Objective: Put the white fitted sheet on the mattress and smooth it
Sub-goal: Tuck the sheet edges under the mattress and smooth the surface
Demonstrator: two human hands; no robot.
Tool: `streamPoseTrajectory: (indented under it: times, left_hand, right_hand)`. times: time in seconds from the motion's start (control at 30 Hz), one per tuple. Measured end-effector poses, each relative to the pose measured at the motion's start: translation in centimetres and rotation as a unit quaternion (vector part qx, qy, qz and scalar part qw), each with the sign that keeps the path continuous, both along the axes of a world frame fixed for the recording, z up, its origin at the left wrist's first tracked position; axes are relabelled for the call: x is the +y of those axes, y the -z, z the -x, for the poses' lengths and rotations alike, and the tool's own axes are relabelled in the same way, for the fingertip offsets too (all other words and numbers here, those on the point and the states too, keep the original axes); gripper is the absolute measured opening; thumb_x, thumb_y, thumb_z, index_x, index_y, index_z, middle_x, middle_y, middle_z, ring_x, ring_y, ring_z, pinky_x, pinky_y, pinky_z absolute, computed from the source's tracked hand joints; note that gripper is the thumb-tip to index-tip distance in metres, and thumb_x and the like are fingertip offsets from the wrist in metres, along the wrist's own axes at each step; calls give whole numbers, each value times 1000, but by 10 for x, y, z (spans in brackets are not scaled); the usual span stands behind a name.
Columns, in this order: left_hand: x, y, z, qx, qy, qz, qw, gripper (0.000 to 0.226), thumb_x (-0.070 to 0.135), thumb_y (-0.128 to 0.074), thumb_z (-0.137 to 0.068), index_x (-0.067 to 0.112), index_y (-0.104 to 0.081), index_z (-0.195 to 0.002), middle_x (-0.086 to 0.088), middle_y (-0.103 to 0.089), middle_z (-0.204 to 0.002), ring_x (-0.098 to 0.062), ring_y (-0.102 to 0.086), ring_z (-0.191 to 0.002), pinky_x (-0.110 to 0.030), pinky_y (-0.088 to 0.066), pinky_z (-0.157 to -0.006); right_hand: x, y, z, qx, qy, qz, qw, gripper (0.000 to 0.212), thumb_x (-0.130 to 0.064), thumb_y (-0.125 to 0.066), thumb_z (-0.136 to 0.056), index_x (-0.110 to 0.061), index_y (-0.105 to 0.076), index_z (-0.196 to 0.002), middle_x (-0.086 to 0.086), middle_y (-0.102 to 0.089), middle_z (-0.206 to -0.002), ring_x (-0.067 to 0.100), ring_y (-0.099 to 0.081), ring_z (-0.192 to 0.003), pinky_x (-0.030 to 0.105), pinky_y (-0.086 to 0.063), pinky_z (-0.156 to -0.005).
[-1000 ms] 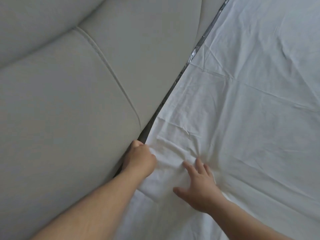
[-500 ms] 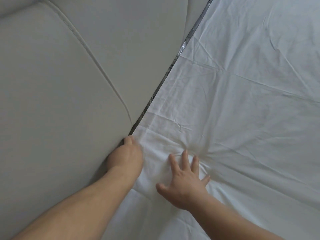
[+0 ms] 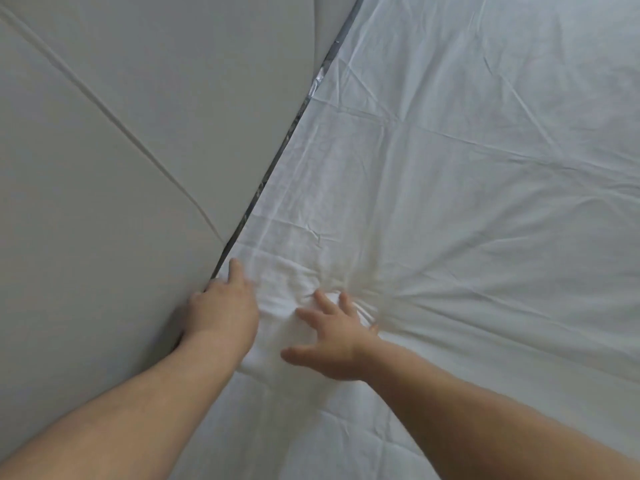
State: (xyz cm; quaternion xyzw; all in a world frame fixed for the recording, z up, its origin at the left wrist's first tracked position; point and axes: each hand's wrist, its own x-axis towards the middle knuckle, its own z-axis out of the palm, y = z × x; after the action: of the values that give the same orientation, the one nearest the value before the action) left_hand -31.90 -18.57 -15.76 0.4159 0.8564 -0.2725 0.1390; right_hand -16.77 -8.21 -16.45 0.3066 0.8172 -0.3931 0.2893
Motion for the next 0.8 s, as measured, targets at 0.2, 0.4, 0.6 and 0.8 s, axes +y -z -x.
streamPoseTrajectory:
  times: [0.2,0.4,0.6,0.8]
  left_hand:
    - [79,-27,-96,-120,182,-81,973,77,17,-44,-96,25,-5,-161,-5,29,-165,-35,10,-155,-56,-26,-117]
    - [141,2,-175,-231,195,-40,952,78,42,-46,-99,54,6,-155,13,48,-155,-42,30,-149,-78,-16,-110]
    - [93,44,-156,-215,203,64,953,96,72,-45,-82,57,21,-150,2,25,-168,-42,15,-153,-63,-25,-119]
    - [70,16,-134,-233,162,38,958,73,47,-45,-97,44,-9,-159,-2,7,-171,-37,0,-154,-49,-21,-125]
  right_hand:
    - [83,-38,-85,90,273,-84,954,50,-39,-58,-97,-26,-54,-145,-1,-54,-148,18,-52,-134,28,-39,-108]
    - [142,-12,-231,-119,356,-156,914,96,-73,-52,-74,-46,-15,-158,5,2,-171,36,-4,-156,58,-19,-122]
    - [70,22,-256,-125,252,-49,958,119,-89,-57,-55,-59,1,-154,-4,29,-166,42,29,-150,61,-7,-124]
    - [98,-11,-255,-133,243,-40,960,95,-80,-60,-64,-48,-38,-151,1,-20,-168,33,-23,-152,41,-27,-123]
